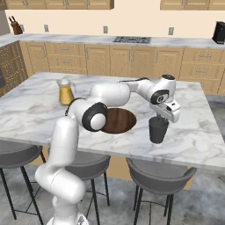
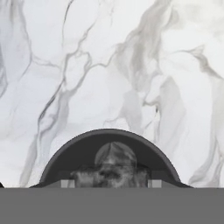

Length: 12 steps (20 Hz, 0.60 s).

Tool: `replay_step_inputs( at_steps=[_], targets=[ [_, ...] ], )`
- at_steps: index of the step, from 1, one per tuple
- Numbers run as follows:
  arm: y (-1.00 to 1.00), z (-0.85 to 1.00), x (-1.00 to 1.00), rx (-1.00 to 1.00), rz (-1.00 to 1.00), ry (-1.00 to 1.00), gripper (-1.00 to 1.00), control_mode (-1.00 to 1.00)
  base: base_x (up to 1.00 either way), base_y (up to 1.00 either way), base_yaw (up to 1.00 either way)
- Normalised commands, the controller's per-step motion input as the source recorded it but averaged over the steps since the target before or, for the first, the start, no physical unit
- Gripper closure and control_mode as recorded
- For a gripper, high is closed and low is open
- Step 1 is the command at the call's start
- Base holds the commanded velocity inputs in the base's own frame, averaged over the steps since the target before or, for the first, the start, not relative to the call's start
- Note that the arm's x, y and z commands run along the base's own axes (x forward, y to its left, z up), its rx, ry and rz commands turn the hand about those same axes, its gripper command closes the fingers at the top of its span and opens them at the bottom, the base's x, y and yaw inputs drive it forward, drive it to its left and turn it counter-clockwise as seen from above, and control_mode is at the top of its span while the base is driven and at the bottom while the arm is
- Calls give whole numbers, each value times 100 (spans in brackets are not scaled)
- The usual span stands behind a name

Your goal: There are two ice cubes in the ice bowl. Place both ice cubes in the glass cup.

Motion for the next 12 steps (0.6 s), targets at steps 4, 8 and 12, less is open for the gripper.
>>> replay_step_inputs(
  at_steps=[4,8,12],
  targets=[
    [0,0,14,0,0,0,100,-100,0,0,0],
    [0,-5,12,0,0,0,100,-100,0,0,0],
    [0,-13,2,0,0,0,100,-100,0,0,0]
  ],
)
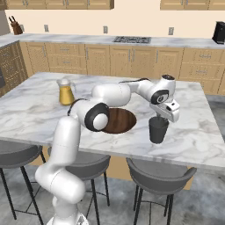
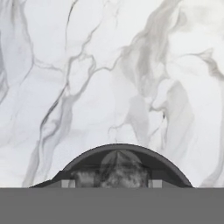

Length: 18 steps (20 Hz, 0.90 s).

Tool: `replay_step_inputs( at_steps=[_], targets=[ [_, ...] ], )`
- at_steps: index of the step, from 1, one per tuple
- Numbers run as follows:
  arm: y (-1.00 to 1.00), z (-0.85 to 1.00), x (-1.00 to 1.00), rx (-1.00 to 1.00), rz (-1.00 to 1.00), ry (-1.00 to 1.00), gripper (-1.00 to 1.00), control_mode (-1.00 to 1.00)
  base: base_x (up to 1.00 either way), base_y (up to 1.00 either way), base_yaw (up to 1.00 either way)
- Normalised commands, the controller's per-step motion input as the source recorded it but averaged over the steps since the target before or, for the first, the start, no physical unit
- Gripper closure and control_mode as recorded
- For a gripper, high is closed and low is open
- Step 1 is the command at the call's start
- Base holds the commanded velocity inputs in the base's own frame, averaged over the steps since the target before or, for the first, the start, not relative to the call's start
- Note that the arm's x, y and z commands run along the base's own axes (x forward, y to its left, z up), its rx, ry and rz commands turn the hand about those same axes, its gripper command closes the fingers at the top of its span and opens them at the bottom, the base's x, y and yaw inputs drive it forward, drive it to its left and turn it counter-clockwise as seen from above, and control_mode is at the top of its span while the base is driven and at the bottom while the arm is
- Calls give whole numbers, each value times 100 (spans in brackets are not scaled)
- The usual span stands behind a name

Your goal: There are two ice cubes in the ice bowl. Place both ice cubes in the glass cup.

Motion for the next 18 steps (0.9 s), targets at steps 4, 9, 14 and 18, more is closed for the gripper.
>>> replay_step_inputs(
  at_steps=[4,9,14,18],
  targets=[
    [0,-12,2,0,0,0,100,-100,0,0,0],
    [0,-2,4,0,0,0,100,-100,0,0,0],
    [0,0,0,0,0,0,100,-100,0,0,0],
    [7,0,-16,0,0,0,100,-100,0,0,0]
  ],
)
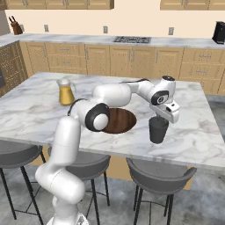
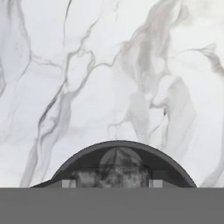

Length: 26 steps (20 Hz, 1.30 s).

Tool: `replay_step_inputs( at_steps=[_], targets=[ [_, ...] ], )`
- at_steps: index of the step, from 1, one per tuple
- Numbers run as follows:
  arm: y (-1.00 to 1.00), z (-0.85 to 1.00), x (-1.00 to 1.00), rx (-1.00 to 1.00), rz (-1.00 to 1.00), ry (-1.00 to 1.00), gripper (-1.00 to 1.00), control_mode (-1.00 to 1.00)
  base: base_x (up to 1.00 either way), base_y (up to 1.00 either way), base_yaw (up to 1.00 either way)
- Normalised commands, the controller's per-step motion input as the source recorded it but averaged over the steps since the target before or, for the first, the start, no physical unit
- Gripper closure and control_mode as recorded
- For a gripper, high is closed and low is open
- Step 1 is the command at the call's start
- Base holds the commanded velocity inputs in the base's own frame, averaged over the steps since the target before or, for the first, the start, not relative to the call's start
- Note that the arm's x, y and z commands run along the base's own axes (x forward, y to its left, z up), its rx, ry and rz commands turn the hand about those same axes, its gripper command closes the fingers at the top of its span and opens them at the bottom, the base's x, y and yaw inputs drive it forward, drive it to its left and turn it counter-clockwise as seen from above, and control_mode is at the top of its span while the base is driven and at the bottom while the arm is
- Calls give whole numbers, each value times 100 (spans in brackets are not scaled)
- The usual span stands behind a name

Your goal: There are two ice cubes in the ice bowl. Place both ice cubes in the glass cup.

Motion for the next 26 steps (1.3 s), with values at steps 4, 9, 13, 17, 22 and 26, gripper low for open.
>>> replay_step_inputs(
  at_steps=[4,9,13,17,22,26],
  targets=[
    [0,0,0,0,0,0,100,-100,0,0,0],
    [6,0,-13,0,0,0,100,-100,0,0,0],
    [0,0,-1,0,0,0,-100,-100,0,0,0],
    [0,4,-2,0,0,0,-100,-100,0,0,0],
    [5,61,0,0,0,-3,-100,-100,0,0,0],
    [21,80,-34,0,0,-8,-100,-100,0,0,0]
  ],
)
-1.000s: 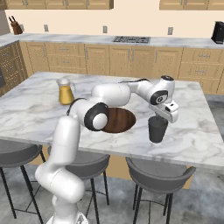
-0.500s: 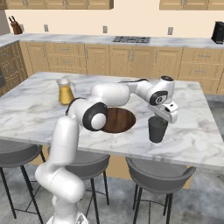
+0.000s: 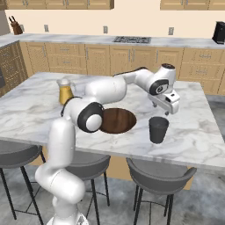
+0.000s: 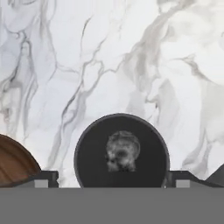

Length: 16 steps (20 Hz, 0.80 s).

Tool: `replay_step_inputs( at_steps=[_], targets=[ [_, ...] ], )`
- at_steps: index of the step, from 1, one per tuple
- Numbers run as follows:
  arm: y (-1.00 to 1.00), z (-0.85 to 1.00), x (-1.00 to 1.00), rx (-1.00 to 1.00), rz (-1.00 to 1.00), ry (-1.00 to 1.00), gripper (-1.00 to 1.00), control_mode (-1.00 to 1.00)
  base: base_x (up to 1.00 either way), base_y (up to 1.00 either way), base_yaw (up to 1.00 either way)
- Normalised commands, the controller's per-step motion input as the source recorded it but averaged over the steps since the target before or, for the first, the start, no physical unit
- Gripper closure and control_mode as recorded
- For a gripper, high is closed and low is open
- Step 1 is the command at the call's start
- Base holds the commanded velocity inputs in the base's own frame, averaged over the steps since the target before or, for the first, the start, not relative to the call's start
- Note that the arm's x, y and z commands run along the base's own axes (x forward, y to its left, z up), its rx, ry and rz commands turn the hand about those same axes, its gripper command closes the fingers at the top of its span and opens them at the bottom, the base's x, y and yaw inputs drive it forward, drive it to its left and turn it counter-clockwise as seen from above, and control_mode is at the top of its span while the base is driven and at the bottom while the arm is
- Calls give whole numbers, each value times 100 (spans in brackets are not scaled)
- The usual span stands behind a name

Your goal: There are two ice cubes in the ice bowl. Place both ice cubes in the glass cup.

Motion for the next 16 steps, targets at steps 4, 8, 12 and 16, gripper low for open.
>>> replay_step_inputs(
  at_steps=[4,8,12,16],
  targets=[
    [93,-8,-97,-1,0,-7,-100,-100,0,0,0],
    [100,-45,-100,-8,0,-7,-100,-100,0,0,0],
    [100,-42,-100,-8,0,-1,-100,-100,0,0,0],
    [100,-15,-100,-5,0,-1,-100,-100,0,0,0]
  ],
)
